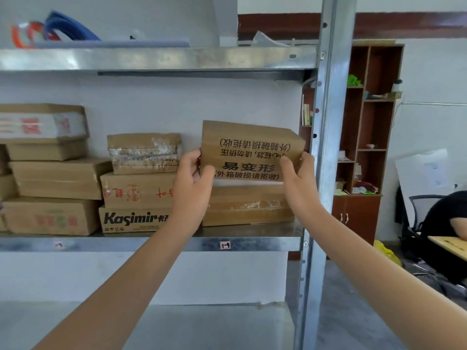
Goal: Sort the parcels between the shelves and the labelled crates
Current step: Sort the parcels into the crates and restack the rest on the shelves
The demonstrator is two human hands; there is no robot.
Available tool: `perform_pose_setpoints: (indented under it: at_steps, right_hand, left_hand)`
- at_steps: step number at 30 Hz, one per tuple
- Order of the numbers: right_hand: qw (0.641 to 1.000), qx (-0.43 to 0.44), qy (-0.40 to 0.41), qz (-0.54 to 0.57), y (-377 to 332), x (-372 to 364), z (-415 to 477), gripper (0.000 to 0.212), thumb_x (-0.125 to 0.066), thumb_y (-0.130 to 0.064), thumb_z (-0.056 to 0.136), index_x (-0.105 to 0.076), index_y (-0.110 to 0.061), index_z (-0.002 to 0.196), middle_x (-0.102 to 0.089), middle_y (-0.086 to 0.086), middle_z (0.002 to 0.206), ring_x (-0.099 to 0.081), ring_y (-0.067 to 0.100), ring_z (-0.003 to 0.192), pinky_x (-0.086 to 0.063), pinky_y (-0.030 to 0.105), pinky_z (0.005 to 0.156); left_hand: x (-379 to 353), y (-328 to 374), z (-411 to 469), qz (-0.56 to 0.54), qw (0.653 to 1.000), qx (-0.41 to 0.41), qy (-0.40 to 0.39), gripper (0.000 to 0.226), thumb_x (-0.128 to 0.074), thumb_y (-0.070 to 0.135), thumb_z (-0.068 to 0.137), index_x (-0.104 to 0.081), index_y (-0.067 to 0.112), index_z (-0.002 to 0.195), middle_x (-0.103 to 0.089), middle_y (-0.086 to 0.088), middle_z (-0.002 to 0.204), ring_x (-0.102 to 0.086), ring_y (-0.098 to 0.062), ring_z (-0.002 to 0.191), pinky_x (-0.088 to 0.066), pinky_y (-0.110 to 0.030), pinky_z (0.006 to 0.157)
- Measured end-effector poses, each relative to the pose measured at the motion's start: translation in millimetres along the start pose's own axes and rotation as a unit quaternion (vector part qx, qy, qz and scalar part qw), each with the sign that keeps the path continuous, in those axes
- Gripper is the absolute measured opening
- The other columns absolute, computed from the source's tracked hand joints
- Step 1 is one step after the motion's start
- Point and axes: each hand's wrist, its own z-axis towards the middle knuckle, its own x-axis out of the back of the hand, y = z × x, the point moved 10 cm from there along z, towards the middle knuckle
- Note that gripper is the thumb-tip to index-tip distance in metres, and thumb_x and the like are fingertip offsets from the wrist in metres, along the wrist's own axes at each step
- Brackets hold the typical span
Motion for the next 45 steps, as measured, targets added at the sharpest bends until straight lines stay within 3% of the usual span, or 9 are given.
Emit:
perform_pose_setpoints:
  at_steps: [2,7,10,12,20,26,30,36,45]
  right_hand:
    - [0.999,-0.011,0.024,0.044,0,6,-12,0.034,-0.040,-0.044,0.104,-0.033,-0.025,0.132,-0.054,-0.007,0.119,-0.054,-0.004,0.099,-0.041,0.016,0.073]
    - [0.996,-0.042,0.039,0.075,7,4,-41,0.034,-0.034,-0.054,0.103,-0.036,-0.022,0.113,-0.053,-0.006,0.104,-0.054,0.002,0.092,-0.041,0.019,0.070]
    - [0.995,-0.057,0.034,0.071,10,4,-52,0.036,-0.038,-0.057,0.101,-0.039,-0.021,0.099,-0.048,-0.003,0.093,-0.050,0.009,0.081,-0.040,0.026,0.067]
    - [0.997,-0.059,0.009,0.056,9,-1,-60,0.034,-0.041,-0.056,0.100,-0.040,-0.023,0.092,-0.048,-0.001,0.092,-0.050,0.011,0.080,-0.041,0.026,0.065]
    - [0.998,-0.004,-0.020,0.057,-4,-39,-101,0.029,-0.052,-0.042,0.100,-0.046,-0.018,0.115,-0.051,-0.012,0.102,-0.052,-0.021,0.077,-0.043,0.002,0.065]
    - [0.988,0.014,-0.154,0.014,-13,-104,-146,0.033,-0.053,-0.042,0.099,-0.061,-0.022,0.125,-0.065,-0.012,0.113,-0.059,-0.008,0.096,-0.043,0.003,0.074]
    - [0.982,-0.007,-0.191,0.002,-15,-150,-181,0.027,-0.057,-0.043,0.096,-0.065,-0.021,0.110,-0.067,-0.020,0.095,-0.060,-0.012,0.086,-0.042,0.003,0.068]
    - [0.954,-0.099,-0.280,0.043,-14,-250,-248,0.049,-0.053,-0.056,0.095,-0.059,-0.008,0.088,-0.066,0.001,0.090,-0.065,0.013,0.087,-0.055,0.031,0.077]
    - [0.881,-0.199,-0.419,0.096,-20,-364,-375,0.035,-0.079,-0.044,0.080,-0.065,-0.017,0.098,-0.066,0.002,0.097,-0.067,0.012,0.089,-0.059,0.031,0.080]
  left_hand:
    - [13,-3,-11,-0.007,0.999,0.020,0.035,0.016,-0.053,0.017,0.099,-0.061,0.025,0.111,-0.069,0.017,0.098,-0.063,0.009,0.082,-0.052,-0.013,0.071]
    - [47,-10,-34,-0.077,0.990,0.066,0.097,0.035,-0.055,0.050,0.095,-0.062,0.016,0.093,-0.069,-0.008,0.101,-0.066,-0.027,0.105,-0.049,-0.048,0.101]
    - [69,-10,-49,-0.086,0.985,0.084,0.120,0.050,-0.064,0.071,0.075,-0.061,0.022,0.085,-0.069,-0.014,0.103,-0.066,-0.029,0.103,-0.050,-0.047,0.101]
    - [83,-11,-58,-0.068,0.985,0.089,0.129,0.045,-0.070,0.075,0.067,-0.057,0.031,0.071,-0.068,0.003,0.088,-0.067,-0.015,0.091,-0.051,-0.035,0.093]
    - [149,-21,-95,-0.060,0.984,0.117,0.118,0.036,-0.078,0.053,0.075,-0.074,0.034,0.105,-0.074,0.011,0.106,-0.068,-0.004,0.101,-0.053,-0.030,0.095]
    - [228,-23,-134,0.004,0.982,0.125,0.143,0.013,-0.072,0.054,0.081,-0.072,0.056,0.094,-0.071,0.024,0.107,-0.065,0.006,0.103,-0.049,-0.015,0.085]
    - [285,-33,-176,0.056,0.976,0.160,0.139,0.020,-0.070,0.041,0.087,-0.074,0.045,0.107,-0.071,0.014,0.112,-0.065,0.007,0.096,-0.046,-0.002,0.072]
    - [385,-31,-239,0.131,0.951,0.196,0.202,0.030,-0.067,0.013,0.093,-0.067,0.027,0.119,-0.067,0.003,0.107,-0.065,-0.019,0.096,-0.048,-0.025,0.086]
    - [497,-7,-350,0.116,0.904,0.240,0.335,0.027,-0.046,0.012,0.100,-0.071,0.023,0.099,-0.072,0.009,0.098,-0.068,-0.005,0.089,-0.056,-0.033,0.090]
